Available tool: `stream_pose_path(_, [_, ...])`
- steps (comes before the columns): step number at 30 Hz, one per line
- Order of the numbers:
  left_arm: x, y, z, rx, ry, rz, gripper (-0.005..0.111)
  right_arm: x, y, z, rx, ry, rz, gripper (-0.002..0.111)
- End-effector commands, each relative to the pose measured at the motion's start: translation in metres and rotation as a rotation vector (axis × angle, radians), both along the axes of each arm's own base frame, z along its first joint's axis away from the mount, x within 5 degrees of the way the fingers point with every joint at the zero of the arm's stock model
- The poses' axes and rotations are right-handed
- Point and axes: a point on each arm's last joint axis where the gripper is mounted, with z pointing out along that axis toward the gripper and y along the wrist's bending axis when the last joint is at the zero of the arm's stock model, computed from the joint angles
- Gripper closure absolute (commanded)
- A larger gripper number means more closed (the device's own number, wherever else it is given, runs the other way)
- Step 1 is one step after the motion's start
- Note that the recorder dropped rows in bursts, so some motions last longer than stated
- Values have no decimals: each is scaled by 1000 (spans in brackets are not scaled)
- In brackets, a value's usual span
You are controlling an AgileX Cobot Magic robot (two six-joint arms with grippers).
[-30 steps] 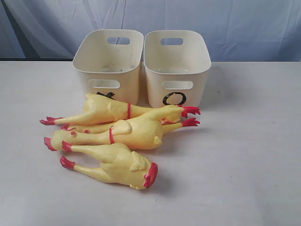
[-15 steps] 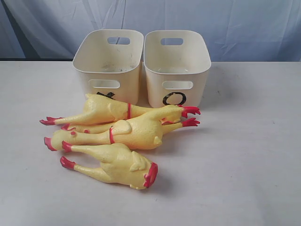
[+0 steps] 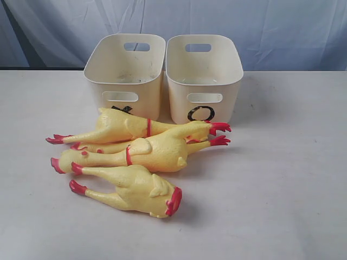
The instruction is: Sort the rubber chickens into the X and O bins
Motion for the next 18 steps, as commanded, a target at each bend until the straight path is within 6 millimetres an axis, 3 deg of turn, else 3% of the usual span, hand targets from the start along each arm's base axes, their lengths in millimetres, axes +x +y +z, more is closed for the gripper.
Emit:
stream_pose_path(1, [0, 0, 1, 1, -18, -5, 107, 0, 1, 0, 16, -8, 4, 108])
stream_pose_path(18, [0, 0, 1, 1, -18, -5, 107, 0, 4, 7, 236, -39, 6, 108])
